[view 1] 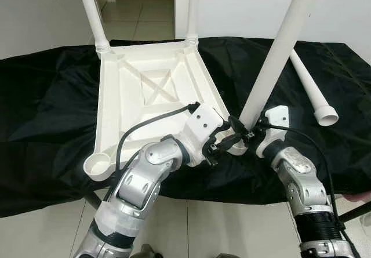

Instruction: Building children table

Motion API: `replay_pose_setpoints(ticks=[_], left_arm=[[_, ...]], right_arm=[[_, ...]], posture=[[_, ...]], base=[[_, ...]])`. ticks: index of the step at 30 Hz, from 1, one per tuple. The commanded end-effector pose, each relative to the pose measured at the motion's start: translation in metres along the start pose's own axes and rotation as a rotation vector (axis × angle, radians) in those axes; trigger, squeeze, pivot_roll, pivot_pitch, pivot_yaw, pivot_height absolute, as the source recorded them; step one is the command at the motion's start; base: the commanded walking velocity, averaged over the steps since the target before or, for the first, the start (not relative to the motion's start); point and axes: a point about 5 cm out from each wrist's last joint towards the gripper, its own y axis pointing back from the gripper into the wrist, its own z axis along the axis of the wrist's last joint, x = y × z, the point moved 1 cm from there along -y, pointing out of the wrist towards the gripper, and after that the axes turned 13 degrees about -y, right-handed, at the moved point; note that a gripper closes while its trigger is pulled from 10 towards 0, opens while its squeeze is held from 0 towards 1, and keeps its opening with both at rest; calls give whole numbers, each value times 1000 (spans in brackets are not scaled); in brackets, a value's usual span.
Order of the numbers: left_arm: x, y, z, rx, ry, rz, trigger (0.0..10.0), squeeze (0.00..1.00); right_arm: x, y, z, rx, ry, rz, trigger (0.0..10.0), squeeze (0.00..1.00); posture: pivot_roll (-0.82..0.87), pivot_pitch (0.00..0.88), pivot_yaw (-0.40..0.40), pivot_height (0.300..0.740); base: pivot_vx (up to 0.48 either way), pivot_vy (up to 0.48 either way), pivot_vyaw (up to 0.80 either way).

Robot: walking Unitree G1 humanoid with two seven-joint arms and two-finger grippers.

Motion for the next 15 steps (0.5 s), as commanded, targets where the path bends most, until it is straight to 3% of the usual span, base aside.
replay_pose_setpoints(ticks=[1, 9, 15], left_arm=[[1, 0, -2, 16, 3, 51, 10000, 0], [1, 1, -4, 17, 2, 56, 10000, 0], [1, 2, -4, 17, 0, 54, 10000, 0]], right_arm=[[-3, 2, -16, 57, -25, -94, 10000, 0], [11, 2, -22, -27, -87, -417, 10000, 0], [20, 1, -28, -28, -88, -523, 10000, 0]], posture=[[-59, 0, 32, 740], [-54, 0, 25, 740], [-53, 0, 27, 740]], base=[[0, 0, 0], [0, 0, 0], [0, 0, 0]])
